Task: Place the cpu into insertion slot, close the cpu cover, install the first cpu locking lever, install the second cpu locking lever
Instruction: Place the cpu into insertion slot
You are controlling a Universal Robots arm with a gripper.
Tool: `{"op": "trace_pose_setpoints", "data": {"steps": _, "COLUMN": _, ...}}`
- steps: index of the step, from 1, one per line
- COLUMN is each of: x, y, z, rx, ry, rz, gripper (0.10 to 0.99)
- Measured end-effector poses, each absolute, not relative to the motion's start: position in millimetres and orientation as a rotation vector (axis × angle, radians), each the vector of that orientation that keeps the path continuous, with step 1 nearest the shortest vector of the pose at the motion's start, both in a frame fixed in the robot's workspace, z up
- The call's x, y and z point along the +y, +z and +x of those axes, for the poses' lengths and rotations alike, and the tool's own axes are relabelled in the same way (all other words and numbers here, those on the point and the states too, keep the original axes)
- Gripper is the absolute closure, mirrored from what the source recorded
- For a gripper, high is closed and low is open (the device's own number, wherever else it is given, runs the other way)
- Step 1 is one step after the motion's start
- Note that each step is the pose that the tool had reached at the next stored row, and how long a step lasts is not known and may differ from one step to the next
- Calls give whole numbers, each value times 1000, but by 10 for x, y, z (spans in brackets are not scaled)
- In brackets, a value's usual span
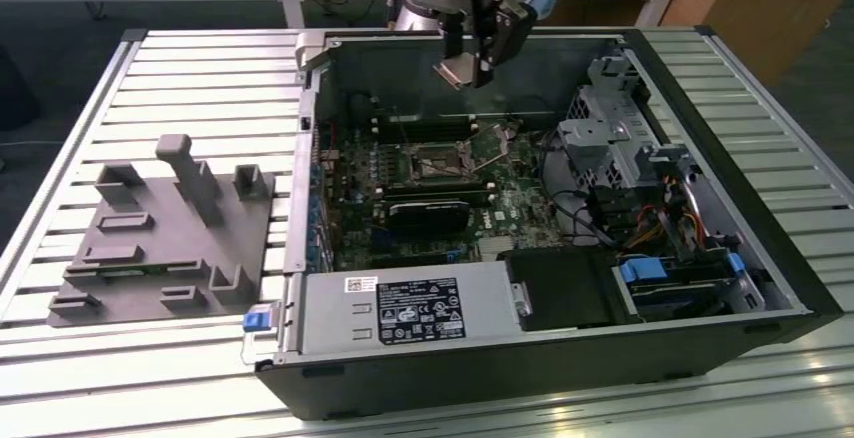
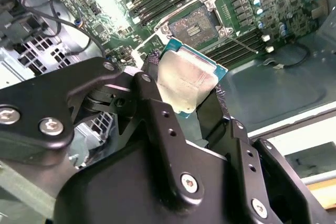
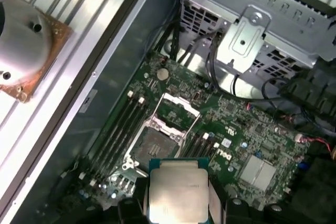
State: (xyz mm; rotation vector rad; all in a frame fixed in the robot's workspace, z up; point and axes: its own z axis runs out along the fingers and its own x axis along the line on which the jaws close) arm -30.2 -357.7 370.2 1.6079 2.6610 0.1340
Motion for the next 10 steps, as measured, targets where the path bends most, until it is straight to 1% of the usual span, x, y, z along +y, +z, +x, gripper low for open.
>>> {"op": "trace_pose_setpoints", "data": {"steps": 10, "x": -3577, "y": 3686, "z": -302, "rx": 2529, "ry": 130, "rz": 1798, "gripper": 549}}
